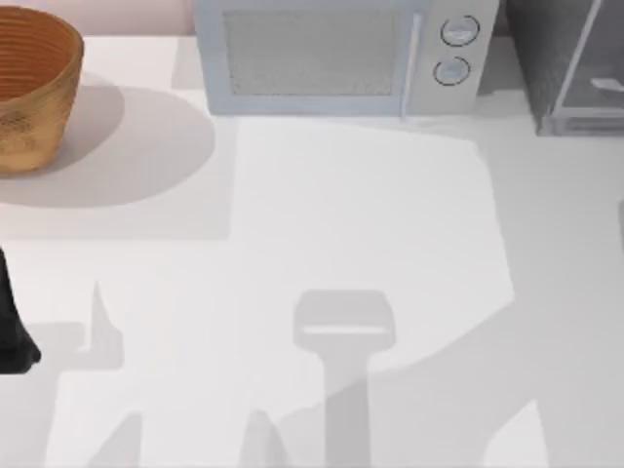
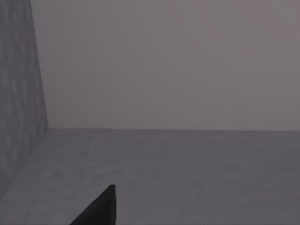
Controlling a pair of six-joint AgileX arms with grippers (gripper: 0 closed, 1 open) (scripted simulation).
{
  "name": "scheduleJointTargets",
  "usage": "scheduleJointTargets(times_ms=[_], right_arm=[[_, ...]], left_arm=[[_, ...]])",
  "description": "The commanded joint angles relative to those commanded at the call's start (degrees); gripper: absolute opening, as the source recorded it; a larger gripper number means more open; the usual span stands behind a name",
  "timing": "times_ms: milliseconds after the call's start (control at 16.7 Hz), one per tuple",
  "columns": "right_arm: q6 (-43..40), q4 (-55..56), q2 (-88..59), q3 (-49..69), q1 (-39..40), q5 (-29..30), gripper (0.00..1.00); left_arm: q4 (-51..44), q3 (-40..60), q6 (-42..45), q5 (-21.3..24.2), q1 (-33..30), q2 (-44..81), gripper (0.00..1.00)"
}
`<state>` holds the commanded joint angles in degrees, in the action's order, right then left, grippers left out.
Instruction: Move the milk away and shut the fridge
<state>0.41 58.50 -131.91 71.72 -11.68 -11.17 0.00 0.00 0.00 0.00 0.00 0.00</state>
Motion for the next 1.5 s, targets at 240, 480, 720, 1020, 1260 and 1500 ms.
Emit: scheduleJointTargets(times_ms=[240, 480, 720, 1020, 1260, 1500], right_arm=[[0.0, 0.0, 0.0, 0.0, 0.1, 0.0, 1.0], [0.1, -2.6, 6.0, -3.2, 0.2, 1.0, 1.0], [0.2, -9.1, 21.5, -11.2, 1.3, 2.5, 1.0], [-0.1, -21.4, 50.8, -26.2, 4.0, 4.4, 1.0], [-0.2, -32.6, 77.3, -40.0, 6.6, 6.2, 1.0], [-0.3, -43.6, 102.1, -53.4, 8.9, 8.1, 1.0]], left_arm=[[0.0, 0.0, 0.0, 0.0, 0.0, 0.0, 1.0], [0.0, 0.0, 0.0, 0.0, 0.0, 0.0, 1.0], [0.0, 0.0, 0.0, 0.0, 0.0, 0.0, 1.0], [0.0, 0.0, 0.0, 0.0, 0.0, 0.0, 1.0], [0.0, 0.0, 0.0, 0.0, 0.0, 0.0, 1.0], [0.0, 0.0, 0.0, 0.0, 0.0, 0.0, 1.0]])
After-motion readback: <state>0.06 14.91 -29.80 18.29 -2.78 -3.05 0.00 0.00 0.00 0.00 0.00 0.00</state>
